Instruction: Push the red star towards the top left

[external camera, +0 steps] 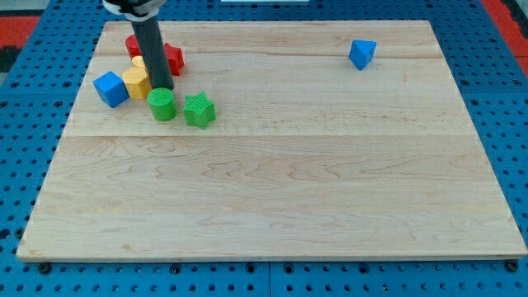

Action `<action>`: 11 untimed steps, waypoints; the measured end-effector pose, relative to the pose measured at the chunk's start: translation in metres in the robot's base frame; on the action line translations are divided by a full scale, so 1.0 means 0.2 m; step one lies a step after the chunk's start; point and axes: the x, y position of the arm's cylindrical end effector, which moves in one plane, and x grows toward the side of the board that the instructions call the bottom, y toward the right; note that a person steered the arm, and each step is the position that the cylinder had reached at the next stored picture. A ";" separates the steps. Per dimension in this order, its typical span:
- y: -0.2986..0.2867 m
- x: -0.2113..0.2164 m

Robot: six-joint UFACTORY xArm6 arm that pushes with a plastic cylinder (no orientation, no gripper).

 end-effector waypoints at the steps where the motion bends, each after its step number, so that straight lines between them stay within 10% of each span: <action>1: 0.01 0.11; 11: 0.07 -0.42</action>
